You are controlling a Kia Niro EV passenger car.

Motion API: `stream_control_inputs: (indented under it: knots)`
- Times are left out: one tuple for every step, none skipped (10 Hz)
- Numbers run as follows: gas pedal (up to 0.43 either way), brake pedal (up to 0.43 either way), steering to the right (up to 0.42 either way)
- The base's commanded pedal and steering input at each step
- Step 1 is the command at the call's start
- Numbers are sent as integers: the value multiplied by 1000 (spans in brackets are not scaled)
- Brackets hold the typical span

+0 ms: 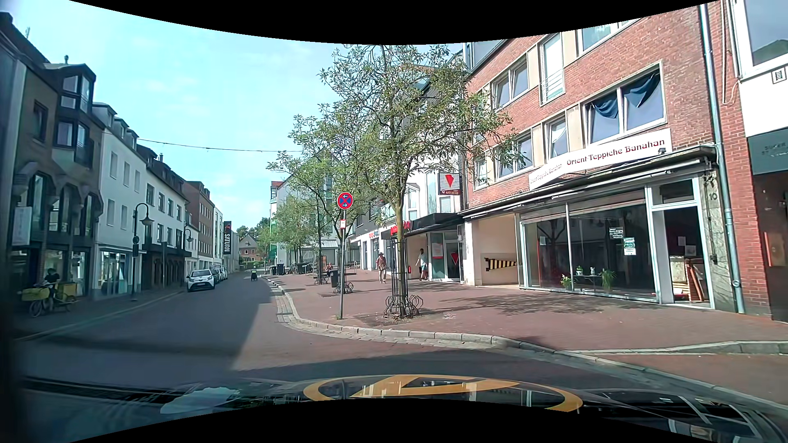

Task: Follow the waypoints while adhering to traffic rules and regulations

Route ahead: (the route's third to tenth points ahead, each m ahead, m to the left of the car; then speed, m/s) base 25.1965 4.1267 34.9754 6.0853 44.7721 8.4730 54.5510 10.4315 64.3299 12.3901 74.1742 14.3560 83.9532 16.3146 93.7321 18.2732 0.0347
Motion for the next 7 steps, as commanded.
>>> stream_control_inputs:
  knots:
    - [0,256,-17]
    - [0,250,-16]
    - [0,238,-17]
    - [0,232,-12]
    - [0,220,-7]
    - [0,207,-2]
    - [0,195,-2]
